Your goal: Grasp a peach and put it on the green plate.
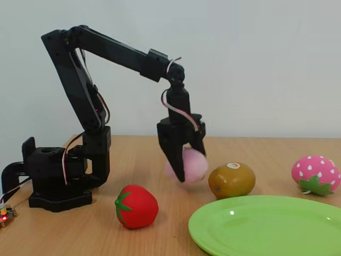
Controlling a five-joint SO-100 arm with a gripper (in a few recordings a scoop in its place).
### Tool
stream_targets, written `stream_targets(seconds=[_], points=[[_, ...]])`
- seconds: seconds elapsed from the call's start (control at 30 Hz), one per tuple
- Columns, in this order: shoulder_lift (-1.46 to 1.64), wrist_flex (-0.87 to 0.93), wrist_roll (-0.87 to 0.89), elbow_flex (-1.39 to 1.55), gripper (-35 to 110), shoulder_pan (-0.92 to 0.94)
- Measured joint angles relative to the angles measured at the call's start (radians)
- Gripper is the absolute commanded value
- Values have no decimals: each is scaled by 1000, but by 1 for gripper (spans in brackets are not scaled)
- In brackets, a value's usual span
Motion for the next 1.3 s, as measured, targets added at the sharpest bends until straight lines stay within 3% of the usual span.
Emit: stream_targets(seconds=[0.1, 0.63, 1.3], points=[[17, 0, 124, -40, 29, 6], [2, 2, 440, -304, 29, 14], [-509, 2, 634, -801, 28, 313]])
